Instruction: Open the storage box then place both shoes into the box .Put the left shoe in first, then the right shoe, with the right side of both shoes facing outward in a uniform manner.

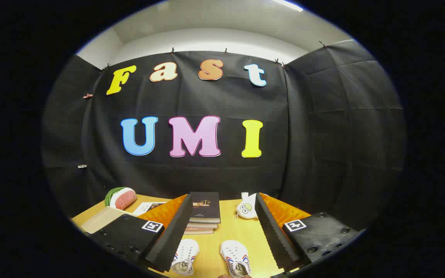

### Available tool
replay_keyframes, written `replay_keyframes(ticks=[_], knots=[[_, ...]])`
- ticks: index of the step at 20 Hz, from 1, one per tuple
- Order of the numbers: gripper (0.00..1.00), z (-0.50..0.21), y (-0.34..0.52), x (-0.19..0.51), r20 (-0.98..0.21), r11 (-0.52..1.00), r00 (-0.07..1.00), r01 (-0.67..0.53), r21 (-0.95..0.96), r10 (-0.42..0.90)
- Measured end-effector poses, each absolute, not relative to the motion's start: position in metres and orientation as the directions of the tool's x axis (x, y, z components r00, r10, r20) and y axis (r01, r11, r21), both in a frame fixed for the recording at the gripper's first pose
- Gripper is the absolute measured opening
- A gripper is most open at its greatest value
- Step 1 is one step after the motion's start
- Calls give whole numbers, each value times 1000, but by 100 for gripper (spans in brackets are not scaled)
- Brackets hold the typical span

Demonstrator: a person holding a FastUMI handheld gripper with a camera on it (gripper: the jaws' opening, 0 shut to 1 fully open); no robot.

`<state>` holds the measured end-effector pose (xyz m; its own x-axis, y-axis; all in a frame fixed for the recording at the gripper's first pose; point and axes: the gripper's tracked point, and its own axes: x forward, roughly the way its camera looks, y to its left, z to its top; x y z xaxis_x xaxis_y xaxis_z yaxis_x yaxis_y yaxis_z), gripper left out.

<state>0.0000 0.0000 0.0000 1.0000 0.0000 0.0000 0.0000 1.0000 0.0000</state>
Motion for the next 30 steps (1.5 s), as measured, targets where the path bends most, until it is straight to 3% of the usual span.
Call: replay_keyframes(ticks=[20,30], knots=[[97,9,65,-22,12,999,1000,4,-41,-3],[98,-34,87,-24,-167,997,985,-36,70,47]])
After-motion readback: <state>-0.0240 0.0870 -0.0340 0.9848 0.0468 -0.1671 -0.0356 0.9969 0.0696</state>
